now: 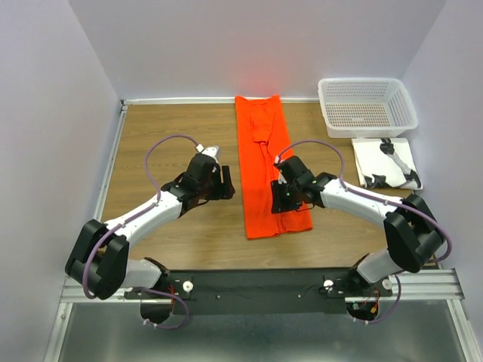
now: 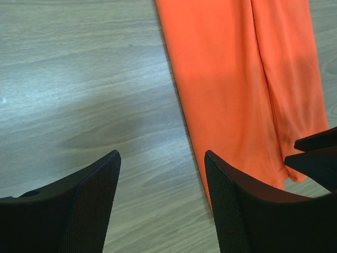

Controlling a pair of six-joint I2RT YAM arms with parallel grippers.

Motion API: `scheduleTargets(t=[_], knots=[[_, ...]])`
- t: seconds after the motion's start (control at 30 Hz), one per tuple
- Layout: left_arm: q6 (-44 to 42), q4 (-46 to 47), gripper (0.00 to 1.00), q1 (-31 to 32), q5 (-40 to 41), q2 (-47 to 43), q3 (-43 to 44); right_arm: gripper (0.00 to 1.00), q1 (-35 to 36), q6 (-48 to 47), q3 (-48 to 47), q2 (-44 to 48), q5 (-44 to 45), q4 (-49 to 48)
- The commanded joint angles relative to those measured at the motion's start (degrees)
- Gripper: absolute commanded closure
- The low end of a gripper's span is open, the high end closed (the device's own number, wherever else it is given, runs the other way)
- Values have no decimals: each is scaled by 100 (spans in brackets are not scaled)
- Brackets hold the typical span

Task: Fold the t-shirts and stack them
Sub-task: Fold the tshirt

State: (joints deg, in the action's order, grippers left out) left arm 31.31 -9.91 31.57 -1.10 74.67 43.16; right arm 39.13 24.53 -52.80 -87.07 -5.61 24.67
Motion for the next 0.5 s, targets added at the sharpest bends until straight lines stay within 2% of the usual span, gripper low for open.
scheduleTargets(t=[0.0, 0.13, 0.47], knots=[[24, 51, 28, 147, -100, 143, 52, 61, 234, 394, 112, 243, 1043, 477], [-11, 24, 29, 244, -118, 240, 96, 63, 332, 517, 138, 269, 1202, 583], [-108, -46, 29, 350, -92, 399, 202, 67, 499, 640, 278, 32, 974, 680]])
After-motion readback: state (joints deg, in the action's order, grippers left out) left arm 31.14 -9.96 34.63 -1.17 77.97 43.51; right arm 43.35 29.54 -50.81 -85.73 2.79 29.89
